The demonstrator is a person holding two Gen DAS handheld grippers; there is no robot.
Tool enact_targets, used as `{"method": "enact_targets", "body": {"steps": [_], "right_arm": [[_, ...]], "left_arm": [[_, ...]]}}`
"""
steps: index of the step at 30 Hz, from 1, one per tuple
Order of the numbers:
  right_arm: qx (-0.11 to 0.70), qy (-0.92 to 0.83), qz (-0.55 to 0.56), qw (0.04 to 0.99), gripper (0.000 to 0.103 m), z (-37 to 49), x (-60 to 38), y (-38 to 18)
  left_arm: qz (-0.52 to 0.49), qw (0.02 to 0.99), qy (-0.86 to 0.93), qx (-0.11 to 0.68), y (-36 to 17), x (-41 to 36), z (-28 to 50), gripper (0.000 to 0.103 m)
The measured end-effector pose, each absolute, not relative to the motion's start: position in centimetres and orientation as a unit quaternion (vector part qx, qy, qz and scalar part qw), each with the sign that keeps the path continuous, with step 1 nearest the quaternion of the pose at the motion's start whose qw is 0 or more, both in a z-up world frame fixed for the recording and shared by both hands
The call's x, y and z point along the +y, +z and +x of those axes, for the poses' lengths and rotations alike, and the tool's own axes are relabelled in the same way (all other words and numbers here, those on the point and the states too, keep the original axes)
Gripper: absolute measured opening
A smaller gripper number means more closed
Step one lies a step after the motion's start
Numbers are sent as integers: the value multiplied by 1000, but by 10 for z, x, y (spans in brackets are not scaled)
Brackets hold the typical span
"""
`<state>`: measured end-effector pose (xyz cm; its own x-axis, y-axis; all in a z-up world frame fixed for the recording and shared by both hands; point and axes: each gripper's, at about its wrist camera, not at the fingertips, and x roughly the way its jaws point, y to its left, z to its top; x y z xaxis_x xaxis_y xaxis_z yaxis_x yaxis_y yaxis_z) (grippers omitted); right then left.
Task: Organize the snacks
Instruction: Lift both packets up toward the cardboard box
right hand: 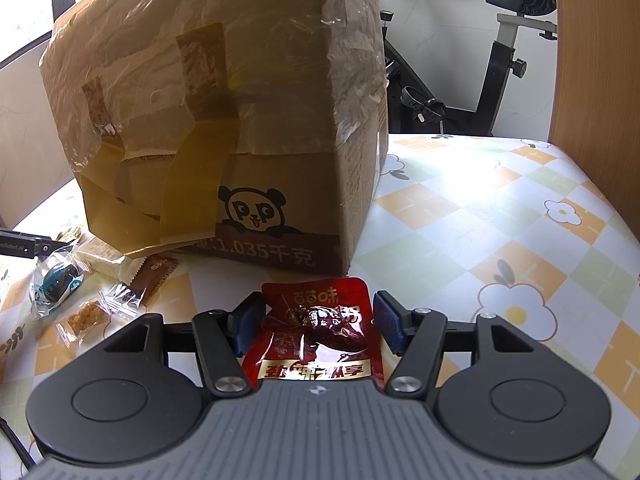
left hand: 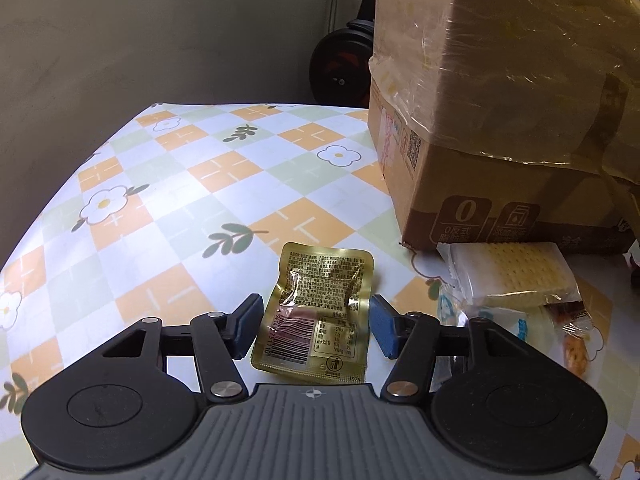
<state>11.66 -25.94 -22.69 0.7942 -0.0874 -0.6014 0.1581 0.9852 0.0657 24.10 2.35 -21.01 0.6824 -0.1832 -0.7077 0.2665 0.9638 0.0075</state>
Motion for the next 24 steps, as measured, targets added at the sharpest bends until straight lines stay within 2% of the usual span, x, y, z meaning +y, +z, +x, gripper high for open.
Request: {"method": "enact_targets", "body": {"steps": [10,24], "right_arm": [[313,-64,61,946,62,116,-260,-226],[314,-64,59,945,62,116,-259,-226]], "left_arm": [[4,920,-89,381,-208,38,211,60],[-16,927,-83,365,-192,43,185,60]]}}
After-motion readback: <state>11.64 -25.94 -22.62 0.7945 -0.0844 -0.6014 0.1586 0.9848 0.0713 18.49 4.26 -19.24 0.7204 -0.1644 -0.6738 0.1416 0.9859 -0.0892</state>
